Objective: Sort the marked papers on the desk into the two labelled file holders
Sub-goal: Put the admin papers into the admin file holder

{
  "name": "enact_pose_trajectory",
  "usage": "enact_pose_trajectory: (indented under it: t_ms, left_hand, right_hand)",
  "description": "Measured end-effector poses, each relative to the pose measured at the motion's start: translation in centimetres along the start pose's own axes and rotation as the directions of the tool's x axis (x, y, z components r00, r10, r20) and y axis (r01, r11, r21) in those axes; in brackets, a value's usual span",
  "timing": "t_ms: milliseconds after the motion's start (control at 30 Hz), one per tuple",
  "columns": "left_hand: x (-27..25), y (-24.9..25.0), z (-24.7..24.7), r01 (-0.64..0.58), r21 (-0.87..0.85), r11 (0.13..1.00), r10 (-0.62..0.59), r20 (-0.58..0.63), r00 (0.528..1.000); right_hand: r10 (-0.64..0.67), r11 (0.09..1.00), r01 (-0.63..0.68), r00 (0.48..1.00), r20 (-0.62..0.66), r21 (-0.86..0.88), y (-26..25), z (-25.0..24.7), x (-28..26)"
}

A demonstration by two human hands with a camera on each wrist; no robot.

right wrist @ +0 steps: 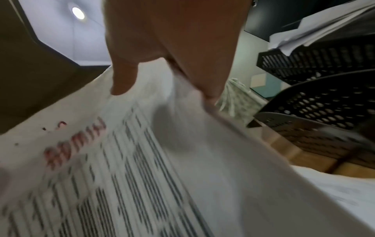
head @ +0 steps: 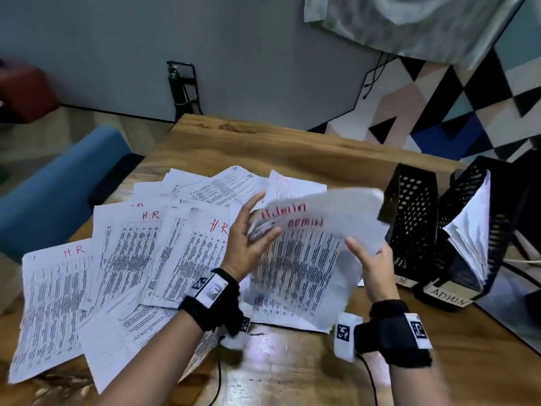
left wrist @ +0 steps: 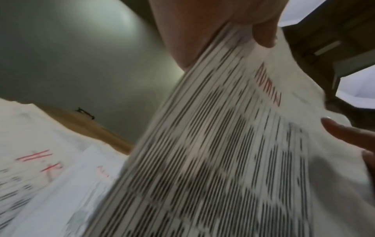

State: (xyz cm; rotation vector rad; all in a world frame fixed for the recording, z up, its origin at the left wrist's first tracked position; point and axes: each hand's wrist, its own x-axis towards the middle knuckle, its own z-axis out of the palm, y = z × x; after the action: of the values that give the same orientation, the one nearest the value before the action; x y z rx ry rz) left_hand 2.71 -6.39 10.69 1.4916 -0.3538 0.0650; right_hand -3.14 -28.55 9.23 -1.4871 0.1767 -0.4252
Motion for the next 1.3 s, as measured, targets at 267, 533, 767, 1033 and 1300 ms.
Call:
enact_pose_trajectory:
  t_ms: [267,533,767,1033,1300]
  left_hand:
    - [-0.5,-2.8,0.0,0.164,0.193,0.967,-0.182,0.077,0.980]
    - [0.8,4.7,3.1,-0.265,0.115,0.957,0.274,-0.065,0.960]
    - [-3.5,1.2,4.6,-0.103,0.183,0.978,0.103,0.007,0.995]
    - [-0.7,1.5,12.3,0.028,0.199,0.980,-0.019,-0.044,0.999]
    - [4.9,0.3,29.9,0.164,0.346,0.924,-0.258,0.247,0.934]
  right_hand:
    - [0.234,0.969,-0.233,0.972,-0.001,-0.084,3.9,-0.4,-2.2]
    - [-0.177,0.982,0.168,0.978,-0.113,-0.081,-4.5,-0.8,-2.0]
    - [0.061,0.986,-0.040,0.990,0.126,-0.163,-0.1,-3.2,-3.8]
    - [-0.163,0.839,0.161,0.986,0.042,-0.520,-6.0,-10.2,-0.8]
    - [-0.565,0.615,0.033,0.715,-0.412,-0.788,-19.1,-24.1,-0.1]
